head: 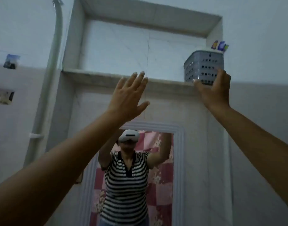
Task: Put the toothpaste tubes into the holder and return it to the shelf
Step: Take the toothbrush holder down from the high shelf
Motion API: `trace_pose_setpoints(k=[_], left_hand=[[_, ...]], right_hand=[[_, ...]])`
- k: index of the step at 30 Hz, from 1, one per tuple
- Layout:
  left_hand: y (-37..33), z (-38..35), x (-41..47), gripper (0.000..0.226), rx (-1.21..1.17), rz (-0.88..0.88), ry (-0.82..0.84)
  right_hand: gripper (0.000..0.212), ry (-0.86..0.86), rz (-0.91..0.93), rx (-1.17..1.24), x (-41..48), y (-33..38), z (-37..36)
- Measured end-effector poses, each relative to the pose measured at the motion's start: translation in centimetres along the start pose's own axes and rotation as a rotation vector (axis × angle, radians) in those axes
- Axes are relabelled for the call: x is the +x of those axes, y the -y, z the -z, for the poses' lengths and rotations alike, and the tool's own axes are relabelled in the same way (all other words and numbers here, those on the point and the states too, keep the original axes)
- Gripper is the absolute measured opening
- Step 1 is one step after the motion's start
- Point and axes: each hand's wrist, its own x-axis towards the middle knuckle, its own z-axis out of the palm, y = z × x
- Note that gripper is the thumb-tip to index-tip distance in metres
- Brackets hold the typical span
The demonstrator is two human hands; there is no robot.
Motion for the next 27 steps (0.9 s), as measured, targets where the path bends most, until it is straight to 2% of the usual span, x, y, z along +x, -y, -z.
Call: trace_pose_setpoints(k=[4,6,8,14,18,20,23,25,27], left_hand=[[0.5,-1.7,2.7,0.083,0.047,0.022,0.090],[0.8,-2.6,3.1,0.084,0.034,0.025,0.121],[1.3,-3.4,3.0,0.083,0.010,0.022,0.125],[0.9,-3.7,2.9,0.081,-0.089,0.051,0.093],[0.9,-3.8,2.9,0.081,-0.118,0.066,0.100],[0.8,-3.3,3.1,0.079,-0.142,0.081,0.110],[0.0,-1.2,4.0,0.074,-0.260,0.145,0.185],[-1.0,0.7,4.4,0.074,-0.490,0.227,0.231],[-2.3,2.3,4.1,0.075,-0.864,0.299,0.231]], right_hand=[[0.098,0.072,-0.246,-0.079,5.1,0.4,-0.5],[0.113,0.141,-0.315,-0.164,7.0,0.4,-1.4],[0.122,0.136,-0.346,-0.219,8.3,0.3,-2.2],[0.119,0.066,-0.430,-0.271,9.3,0.2,-3.3],[0.127,0.081,-0.452,-0.242,9.5,0.8,-2.7],[0.125,0.135,-0.451,-0.181,9.7,1.7,-1.9],[0.119,0.238,-0.471,0.043,9.7,3.2,-0.1],[0.104,0.315,-0.453,0.203,9.0,4.1,1.4],[0.077,0.380,-0.426,0.328,7.1,5.3,3.4]])
